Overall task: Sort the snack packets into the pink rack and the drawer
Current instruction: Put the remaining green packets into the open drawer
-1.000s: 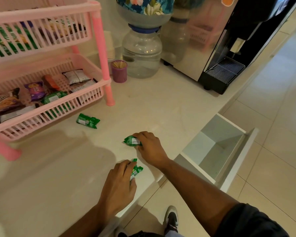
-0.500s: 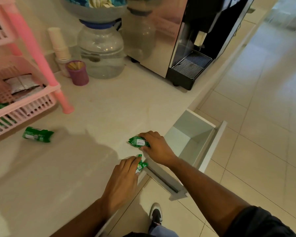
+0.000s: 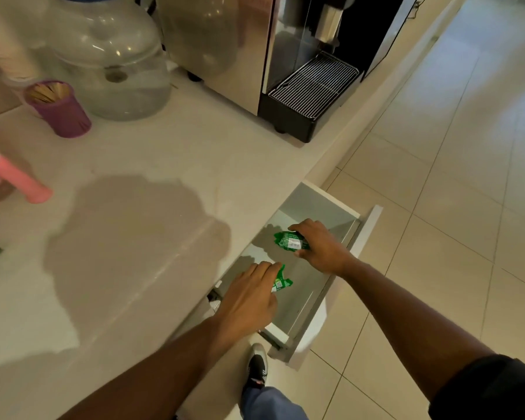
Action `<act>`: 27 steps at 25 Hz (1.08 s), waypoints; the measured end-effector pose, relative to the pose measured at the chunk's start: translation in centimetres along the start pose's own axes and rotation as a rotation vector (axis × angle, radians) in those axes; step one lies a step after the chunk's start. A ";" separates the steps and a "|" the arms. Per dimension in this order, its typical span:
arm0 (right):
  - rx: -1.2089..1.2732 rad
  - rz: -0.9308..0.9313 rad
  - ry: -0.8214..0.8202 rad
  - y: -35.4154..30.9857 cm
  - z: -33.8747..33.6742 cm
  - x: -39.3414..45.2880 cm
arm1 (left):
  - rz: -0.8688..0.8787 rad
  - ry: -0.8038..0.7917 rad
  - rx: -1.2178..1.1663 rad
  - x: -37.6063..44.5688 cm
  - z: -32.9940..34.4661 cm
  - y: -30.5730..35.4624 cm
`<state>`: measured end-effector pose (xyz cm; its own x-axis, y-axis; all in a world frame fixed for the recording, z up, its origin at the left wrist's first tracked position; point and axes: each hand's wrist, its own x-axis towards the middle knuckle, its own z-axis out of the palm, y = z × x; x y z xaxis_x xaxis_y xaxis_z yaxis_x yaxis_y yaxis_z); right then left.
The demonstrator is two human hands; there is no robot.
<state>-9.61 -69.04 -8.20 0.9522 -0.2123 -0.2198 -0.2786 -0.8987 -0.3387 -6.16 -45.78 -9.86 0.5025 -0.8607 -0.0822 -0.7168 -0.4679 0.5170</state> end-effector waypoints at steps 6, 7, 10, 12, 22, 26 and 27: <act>-0.288 -0.052 -0.377 3.8 2.1 3.7 | -0.243 -0.293 -0.010 5.5 4.1 -0.9; -0.324 -0.059 -0.434 4.2 2.7 4.5 | -0.290 -0.327 -0.030 6.3 4.8 -1.1; -0.413 -0.088 -0.585 4.7 5.0 6.8 | -0.421 -0.396 -0.067 8.1 7.3 -2.0; -0.476 -0.117 -0.661 4.5 6.7 8.0 | -0.498 -0.439 -0.089 8.9 8.9 -2.5; -0.611 -0.123 -0.933 3.3 11.7 10.0 | -0.662 -0.606 -0.042 11.1 14.3 -2.6; -0.650 -0.191 -0.922 3.5 12.8 9.7 | -0.675 -0.633 0.078 11.4 15.0 -2.4; -0.654 -0.201 -0.916 3.6 13.1 9.5 | -0.677 -0.632 0.080 11.5 15.1 -2.4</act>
<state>-3.17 -69.27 -23.46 0.4484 0.0760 -0.8906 0.2425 -0.9693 0.0394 -5.96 -57.53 -24.96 0.4858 -0.3374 -0.8063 -0.4103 -0.9026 0.1305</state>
